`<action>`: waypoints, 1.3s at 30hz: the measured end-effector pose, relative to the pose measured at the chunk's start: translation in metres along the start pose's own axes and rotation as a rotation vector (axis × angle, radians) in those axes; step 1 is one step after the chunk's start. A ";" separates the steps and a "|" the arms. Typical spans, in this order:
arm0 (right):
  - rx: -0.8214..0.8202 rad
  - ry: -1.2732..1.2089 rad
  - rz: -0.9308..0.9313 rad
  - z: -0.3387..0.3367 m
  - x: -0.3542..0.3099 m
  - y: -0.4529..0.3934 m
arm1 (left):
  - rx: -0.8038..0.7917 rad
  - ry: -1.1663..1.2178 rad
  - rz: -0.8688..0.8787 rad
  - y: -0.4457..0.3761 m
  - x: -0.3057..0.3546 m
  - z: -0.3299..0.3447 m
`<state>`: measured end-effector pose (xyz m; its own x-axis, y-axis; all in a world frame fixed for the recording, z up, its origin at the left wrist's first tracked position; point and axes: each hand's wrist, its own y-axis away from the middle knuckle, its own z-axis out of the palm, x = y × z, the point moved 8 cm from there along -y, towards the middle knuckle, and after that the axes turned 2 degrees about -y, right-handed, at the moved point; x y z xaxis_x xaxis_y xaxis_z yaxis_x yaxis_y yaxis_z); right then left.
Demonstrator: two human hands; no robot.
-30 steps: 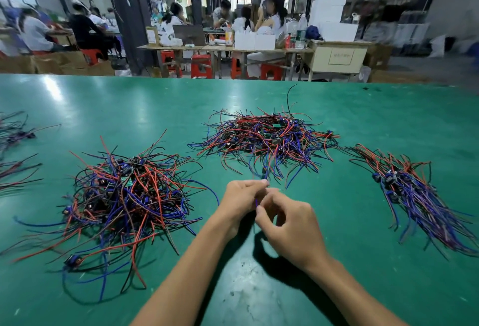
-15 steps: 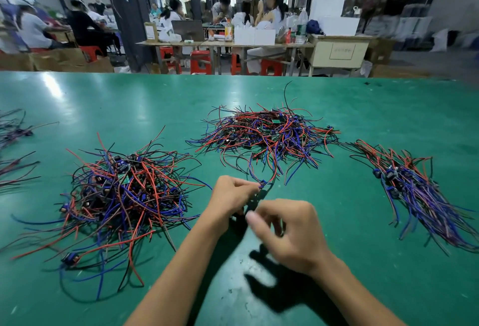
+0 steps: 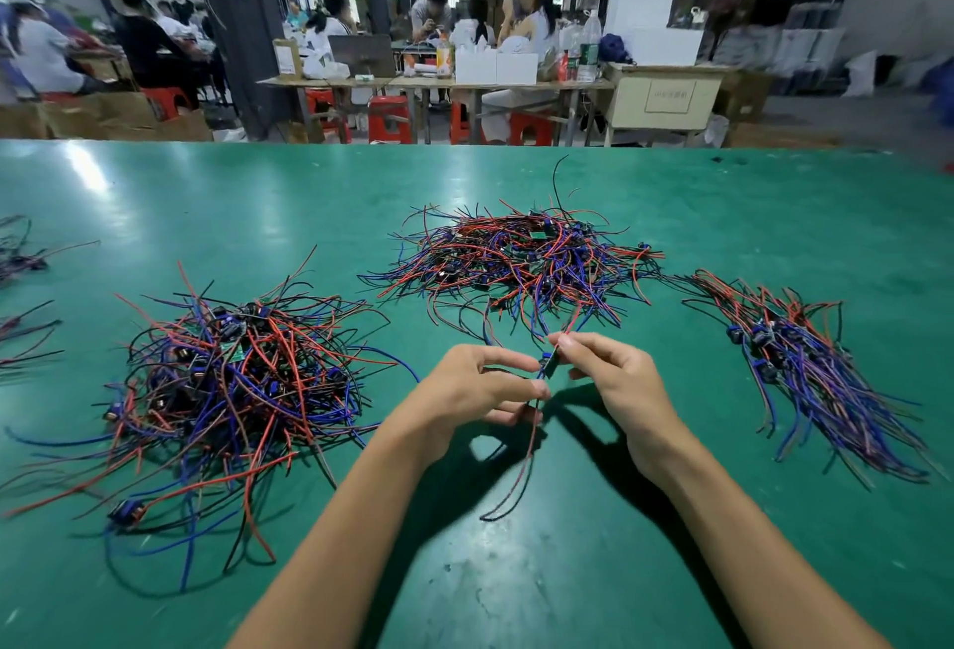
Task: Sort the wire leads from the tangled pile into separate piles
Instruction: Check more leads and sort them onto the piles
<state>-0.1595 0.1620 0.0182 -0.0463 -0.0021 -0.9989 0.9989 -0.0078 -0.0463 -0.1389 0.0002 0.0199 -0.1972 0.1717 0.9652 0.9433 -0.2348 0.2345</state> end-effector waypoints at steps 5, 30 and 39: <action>0.022 -0.058 -0.001 -0.006 -0.003 0.003 | -0.024 -0.025 0.046 0.001 0.003 0.001; 0.063 -0.249 0.030 -0.005 -0.006 0.007 | 0.381 -0.500 0.455 0.015 0.042 -0.016; -0.042 -0.059 -0.110 0.000 -0.021 0.011 | 0.086 0.052 0.256 0.009 0.028 0.002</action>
<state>-0.1476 0.1623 0.0391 -0.1549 -0.0622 -0.9860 0.9871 0.0304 -0.1570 -0.1358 0.0047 0.0490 0.0394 0.0676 0.9969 0.9831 -0.1814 -0.0265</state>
